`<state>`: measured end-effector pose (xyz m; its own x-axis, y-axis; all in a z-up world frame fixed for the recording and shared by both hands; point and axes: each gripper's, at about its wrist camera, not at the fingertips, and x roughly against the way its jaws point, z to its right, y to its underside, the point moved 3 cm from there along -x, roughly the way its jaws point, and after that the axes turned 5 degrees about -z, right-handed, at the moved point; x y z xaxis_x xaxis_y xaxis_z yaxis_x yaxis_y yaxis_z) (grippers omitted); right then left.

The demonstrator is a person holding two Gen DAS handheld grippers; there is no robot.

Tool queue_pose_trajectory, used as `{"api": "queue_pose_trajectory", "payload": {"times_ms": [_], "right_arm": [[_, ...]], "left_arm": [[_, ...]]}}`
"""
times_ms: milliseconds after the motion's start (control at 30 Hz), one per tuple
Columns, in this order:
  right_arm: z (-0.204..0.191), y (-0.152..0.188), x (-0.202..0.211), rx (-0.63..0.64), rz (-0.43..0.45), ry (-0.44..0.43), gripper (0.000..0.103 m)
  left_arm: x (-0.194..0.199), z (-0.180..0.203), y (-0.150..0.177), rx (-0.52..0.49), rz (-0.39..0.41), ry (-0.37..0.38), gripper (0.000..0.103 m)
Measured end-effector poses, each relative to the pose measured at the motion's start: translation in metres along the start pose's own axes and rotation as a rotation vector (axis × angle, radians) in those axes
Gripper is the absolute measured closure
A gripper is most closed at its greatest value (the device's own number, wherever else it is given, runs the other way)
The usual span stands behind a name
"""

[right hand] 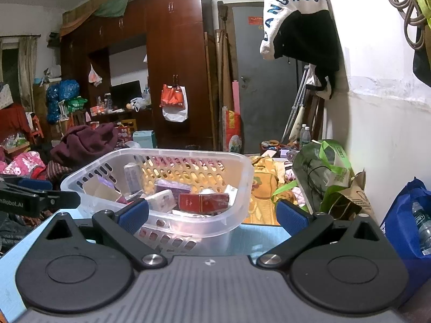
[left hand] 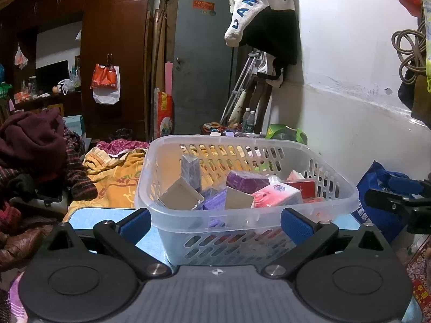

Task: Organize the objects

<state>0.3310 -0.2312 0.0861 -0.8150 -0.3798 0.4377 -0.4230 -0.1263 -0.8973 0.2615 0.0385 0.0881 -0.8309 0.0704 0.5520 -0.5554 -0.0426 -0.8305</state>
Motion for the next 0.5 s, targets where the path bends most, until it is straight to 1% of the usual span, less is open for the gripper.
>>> {"api": "queue_pose_trajectory", "payload": {"times_ms": [500], "right_arm": [[0.0035, 0.0015, -0.0006, 0.001, -0.006, -0.007, 0.0]], "left_arm": [[-0.0031, 0.0056, 0.0031, -0.006, -0.01, 0.012, 0.0]]}}
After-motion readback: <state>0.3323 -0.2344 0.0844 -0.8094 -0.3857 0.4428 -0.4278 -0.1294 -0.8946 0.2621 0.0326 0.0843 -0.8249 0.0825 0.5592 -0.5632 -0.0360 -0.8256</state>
